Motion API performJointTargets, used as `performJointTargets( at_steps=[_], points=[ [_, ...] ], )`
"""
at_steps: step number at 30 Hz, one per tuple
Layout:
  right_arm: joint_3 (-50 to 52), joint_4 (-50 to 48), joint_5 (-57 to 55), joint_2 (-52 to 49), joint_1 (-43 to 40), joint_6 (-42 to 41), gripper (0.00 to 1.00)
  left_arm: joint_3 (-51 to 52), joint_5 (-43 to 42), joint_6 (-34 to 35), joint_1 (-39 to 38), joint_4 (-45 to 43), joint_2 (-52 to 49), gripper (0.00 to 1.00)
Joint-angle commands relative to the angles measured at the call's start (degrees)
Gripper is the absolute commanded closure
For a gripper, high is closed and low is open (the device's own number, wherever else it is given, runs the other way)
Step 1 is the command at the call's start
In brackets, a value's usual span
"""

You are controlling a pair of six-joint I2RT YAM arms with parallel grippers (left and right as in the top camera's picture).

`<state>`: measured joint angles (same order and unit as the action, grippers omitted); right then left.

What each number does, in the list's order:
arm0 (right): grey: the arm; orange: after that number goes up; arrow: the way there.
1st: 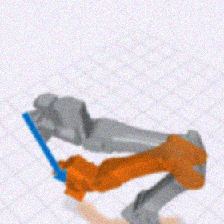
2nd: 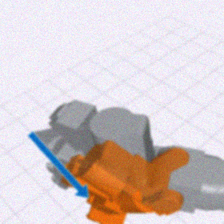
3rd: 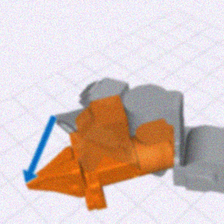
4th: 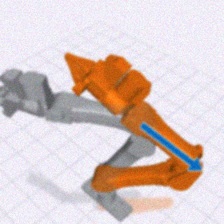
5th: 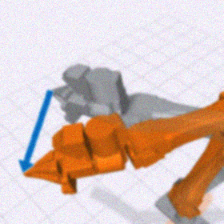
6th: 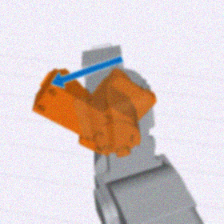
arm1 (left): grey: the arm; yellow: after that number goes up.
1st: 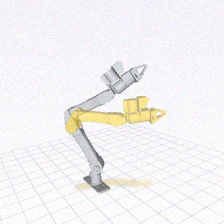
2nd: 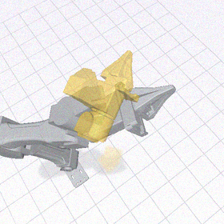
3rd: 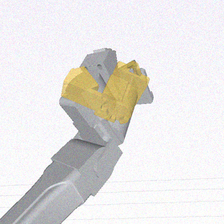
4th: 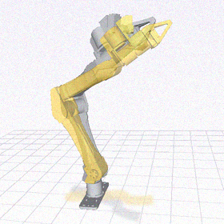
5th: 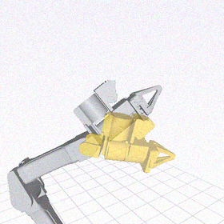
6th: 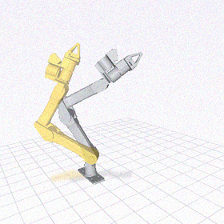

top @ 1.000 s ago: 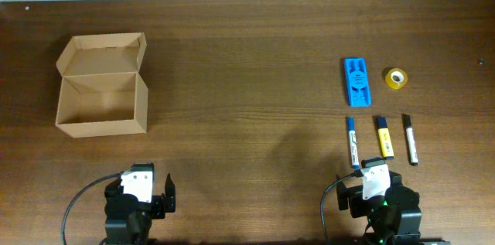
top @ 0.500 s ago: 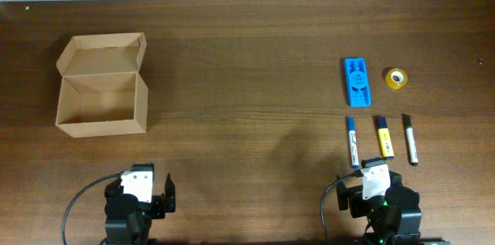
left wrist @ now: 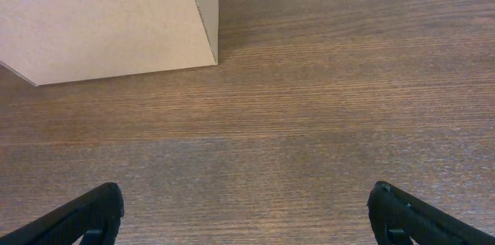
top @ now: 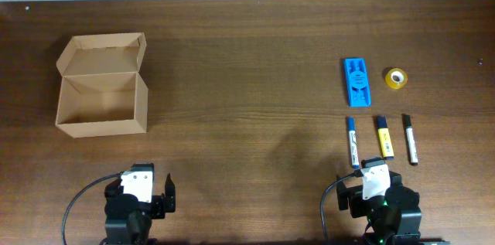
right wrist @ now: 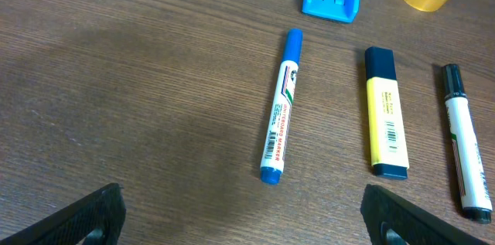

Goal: Pack container

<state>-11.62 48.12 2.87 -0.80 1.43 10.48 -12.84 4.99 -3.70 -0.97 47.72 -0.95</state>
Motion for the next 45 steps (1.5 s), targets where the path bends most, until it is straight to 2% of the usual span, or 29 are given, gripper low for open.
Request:
performJointTargets(
  at_steps=[1, 34, 41, 45],
  points=[
    [0.5, -0.2, 0.5, 0.6, -0.6, -0.4, 0.01, 0.7, 0.9, -1.1, -0.2, 0.0, 0.6, 0.00],
    [0.5, -0.3, 0.5, 0.6, -0.6, -0.4, 0.01, 0.7, 0.9, -1.1, -0.1, -0.9, 0.6, 0.01],
    [0.5, -2.1, -0.5, 0.6, -0.6, -0.2, 0.01, 0.7, -2.8, -1.1, -0.1, -15.2, 0.6, 0.00],
    [0.5, -3.0, -0.5, 0.6, -0.6, -0.2, 0.01, 0.7, -4.9, -1.1, -0.1, -19.5, 0.6, 0.00]
  ],
)
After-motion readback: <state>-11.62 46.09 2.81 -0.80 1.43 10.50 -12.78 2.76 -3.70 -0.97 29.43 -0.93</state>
